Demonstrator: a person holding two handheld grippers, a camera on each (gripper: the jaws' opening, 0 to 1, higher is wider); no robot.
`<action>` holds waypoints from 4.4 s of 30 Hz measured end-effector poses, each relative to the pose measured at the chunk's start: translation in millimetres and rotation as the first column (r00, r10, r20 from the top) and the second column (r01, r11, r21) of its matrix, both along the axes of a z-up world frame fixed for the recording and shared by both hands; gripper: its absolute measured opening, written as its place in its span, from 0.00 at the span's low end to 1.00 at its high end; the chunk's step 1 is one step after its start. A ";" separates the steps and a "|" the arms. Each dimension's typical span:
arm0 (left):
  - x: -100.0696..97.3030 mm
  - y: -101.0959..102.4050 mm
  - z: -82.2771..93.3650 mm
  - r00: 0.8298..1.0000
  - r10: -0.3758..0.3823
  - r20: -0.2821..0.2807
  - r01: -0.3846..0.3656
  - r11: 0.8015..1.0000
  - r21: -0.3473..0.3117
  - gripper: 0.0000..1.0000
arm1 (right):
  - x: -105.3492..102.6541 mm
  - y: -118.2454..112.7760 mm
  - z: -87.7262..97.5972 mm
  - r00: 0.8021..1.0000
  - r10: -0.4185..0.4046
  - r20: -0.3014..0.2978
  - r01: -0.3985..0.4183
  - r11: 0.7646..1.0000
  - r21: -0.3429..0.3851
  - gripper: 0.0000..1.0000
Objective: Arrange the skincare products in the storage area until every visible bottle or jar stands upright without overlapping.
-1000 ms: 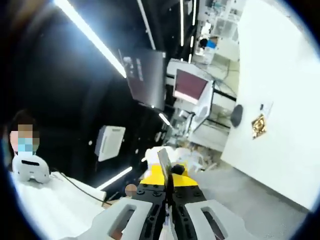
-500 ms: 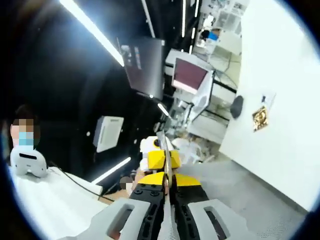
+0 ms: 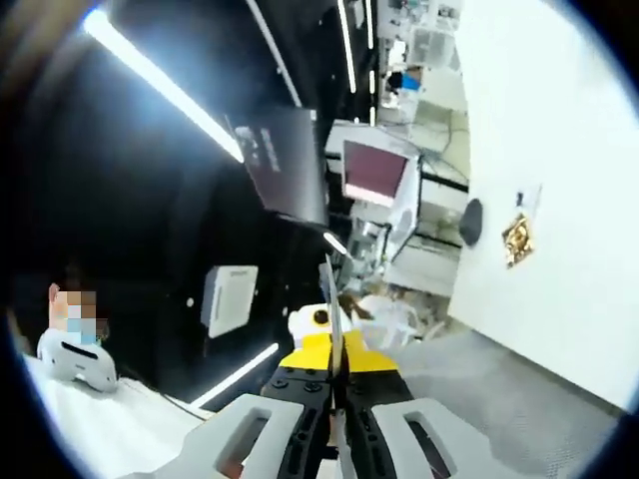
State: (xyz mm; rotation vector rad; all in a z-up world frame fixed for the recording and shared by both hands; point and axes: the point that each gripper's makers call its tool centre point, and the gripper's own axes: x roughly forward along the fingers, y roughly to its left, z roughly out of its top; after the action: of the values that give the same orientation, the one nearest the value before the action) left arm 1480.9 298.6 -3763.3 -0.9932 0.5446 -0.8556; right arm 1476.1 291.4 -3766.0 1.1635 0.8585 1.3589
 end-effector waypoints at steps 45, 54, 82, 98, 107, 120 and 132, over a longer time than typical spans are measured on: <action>1.9 4.5 -1.8 0.999 0.022 -0.032 -0.023 0.999 -0.022 0.00 | -32.9 15.9 -12.1 0.985 0.166 0.034 -0.164 0.984 -0.069 0.00; 1.4 6.1 0.1 0.999 0.035 -0.023 -0.036 0.999 -0.024 0.00 | -49.0 24.0 -17.8 0.968 0.245 0.064 -0.237 0.965 -0.111 0.00; 4.8 13.3 -1.6 0.996 0.079 -0.032 -0.080 0.996 -0.025 0.00 | -3.0 5.2 -10.0 0.997 -0.006 0.074 0.012 0.996 -0.088 0.00; -4.0 -2.3 1.6 1.000 -0.004 0.022 0.004 1.000 0.022 0.00 | 7.2 -5.1 5.4 0.981 -0.108 0.161 0.123 0.988 -0.091 0.01; -3.3 7.8 8.8 0.999 0.036 0.040 -0.035 0.999 -0.035 0.00 | 11.3 -6.5 10.1 0.982 -0.153 0.109 0.158 0.986 -0.045 0.02; 0.8 21.1 4.9 0.995 0.097 -0.017 -0.098 0.991 -0.090 0.00 | 6.9 -22.9 3.6 0.923 -0.152 0.355 0.244 0.941 -0.232 0.24; 3.0 22.2 0.6 0.992 0.117 -0.037 -0.119 0.990 -0.073 0.00 | 14.1 -42.1 -11.1 0.796 -0.066 0.601 0.368 0.842 -0.395 0.32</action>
State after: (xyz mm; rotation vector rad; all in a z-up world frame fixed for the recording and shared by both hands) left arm 1483.8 320.8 -3762.8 -1.0986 0.4793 -0.7597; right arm 1490.2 249.2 -3777.1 0.3906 0.5500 1.0971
